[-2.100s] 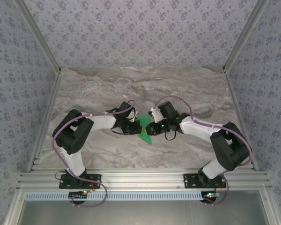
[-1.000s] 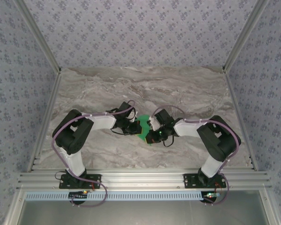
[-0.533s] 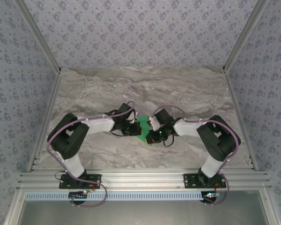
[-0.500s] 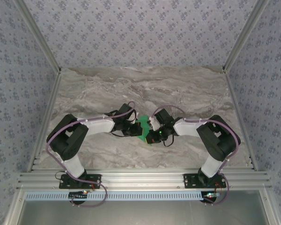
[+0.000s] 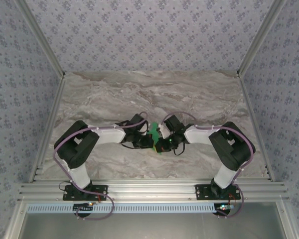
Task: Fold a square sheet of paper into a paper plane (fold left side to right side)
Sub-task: Third fold the triangle at the center of the table.
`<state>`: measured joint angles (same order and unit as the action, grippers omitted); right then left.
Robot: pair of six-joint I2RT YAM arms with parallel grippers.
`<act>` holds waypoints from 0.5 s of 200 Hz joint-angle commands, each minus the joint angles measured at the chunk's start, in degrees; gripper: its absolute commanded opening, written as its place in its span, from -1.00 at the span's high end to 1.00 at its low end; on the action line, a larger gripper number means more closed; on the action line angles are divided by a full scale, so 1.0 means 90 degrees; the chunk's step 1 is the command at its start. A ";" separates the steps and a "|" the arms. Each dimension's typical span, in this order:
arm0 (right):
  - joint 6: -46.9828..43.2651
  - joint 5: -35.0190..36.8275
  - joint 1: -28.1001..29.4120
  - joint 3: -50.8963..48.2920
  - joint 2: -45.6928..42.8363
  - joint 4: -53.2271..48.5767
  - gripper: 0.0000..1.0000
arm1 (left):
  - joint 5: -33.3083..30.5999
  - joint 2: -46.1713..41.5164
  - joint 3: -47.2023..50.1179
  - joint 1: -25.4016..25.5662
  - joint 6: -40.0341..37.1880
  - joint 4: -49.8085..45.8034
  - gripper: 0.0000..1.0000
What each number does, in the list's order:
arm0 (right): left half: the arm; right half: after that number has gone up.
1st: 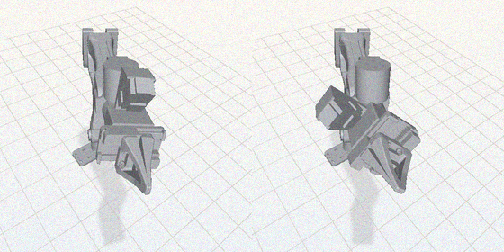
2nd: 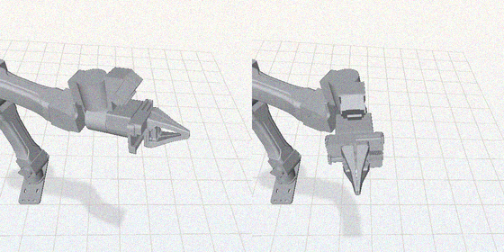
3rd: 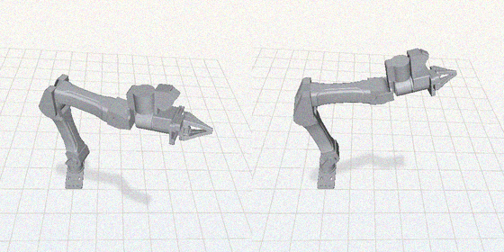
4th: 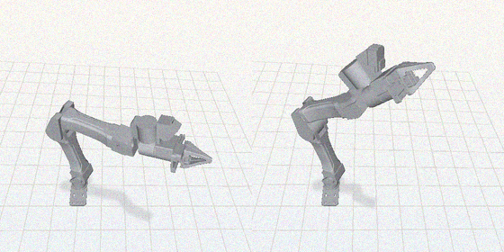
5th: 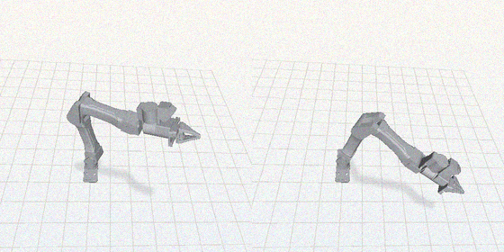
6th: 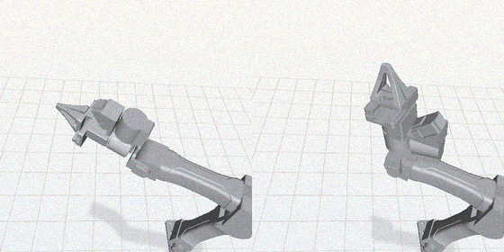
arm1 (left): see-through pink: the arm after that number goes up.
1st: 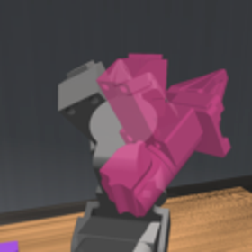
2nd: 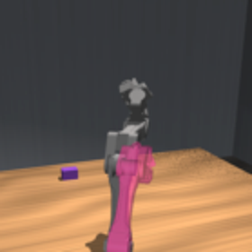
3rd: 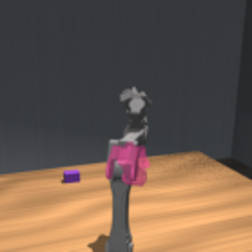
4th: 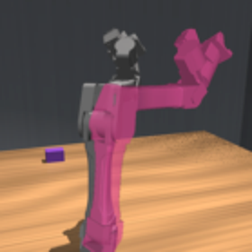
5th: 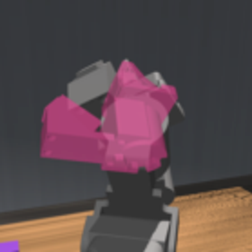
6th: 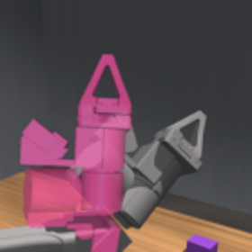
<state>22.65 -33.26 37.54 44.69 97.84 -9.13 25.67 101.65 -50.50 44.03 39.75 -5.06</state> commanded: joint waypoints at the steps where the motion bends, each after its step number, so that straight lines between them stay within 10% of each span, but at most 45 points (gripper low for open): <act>1: -0.0060 0.0742 0.0058 -0.0209 0.0410 -0.0934 1.00 | -0.0394 0.0112 0.0232 0.0039 -0.0008 0.0061 1.00; 100: -0.0170 0.1088 0.0063 -0.0144 0.0460 -0.1446 1.00 | -0.1091 -0.0288 0.0894 -0.0909 -0.0550 -0.0155 1.00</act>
<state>22.46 -32.12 37.82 46.09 98.32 -11.20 25.96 99.42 -45.08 41.47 38.76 1.48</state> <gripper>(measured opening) 0.027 0.040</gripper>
